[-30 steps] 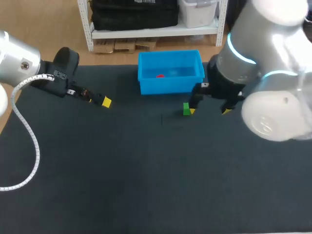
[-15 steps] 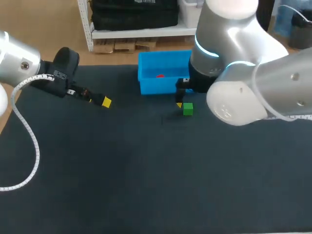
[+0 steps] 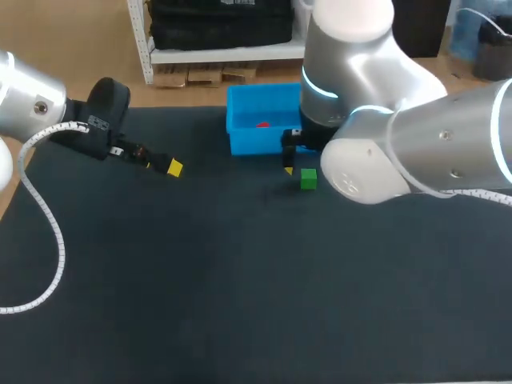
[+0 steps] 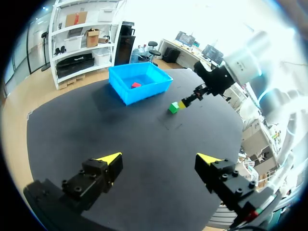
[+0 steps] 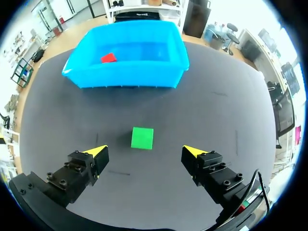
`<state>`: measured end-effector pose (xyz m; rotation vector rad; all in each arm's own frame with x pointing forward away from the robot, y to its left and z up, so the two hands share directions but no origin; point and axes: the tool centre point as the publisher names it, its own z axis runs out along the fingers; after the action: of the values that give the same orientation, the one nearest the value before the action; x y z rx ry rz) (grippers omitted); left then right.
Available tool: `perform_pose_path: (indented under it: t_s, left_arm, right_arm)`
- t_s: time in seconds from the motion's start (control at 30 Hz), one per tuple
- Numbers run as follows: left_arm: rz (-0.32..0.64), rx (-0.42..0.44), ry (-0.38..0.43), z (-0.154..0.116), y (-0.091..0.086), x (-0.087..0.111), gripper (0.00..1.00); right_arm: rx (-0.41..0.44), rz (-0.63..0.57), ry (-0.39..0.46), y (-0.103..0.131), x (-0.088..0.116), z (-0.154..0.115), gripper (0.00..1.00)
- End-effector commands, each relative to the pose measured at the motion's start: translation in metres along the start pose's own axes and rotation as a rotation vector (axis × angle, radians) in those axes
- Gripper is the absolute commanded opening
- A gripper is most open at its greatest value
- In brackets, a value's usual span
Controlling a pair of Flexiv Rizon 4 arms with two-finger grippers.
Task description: Use the left arm to pick the red cube and place it into the blue plastic box first, then use the right arm to grasp the green cube and put it into the same blue plastic box after the first action is fully finished.
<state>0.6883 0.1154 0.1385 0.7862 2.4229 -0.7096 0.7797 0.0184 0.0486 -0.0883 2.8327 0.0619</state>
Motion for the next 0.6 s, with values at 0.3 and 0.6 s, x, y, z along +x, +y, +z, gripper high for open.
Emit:
perform_pose_path:
  t_s: [0.3,0.6]
  left_arm:
    - [0.003,0.004,-0.006,0.0,0.001,0.001,1.0]
    - [0.003,0.004,-0.006,0.0,0.001,0.001,1.0]
  right_arm:
    - [0.005,-0.003,0.039,0.001,-0.018,0.037,1.0]
    - [0.021,-0.002,0.052,-0.004,-0.019,0.05,1.0]
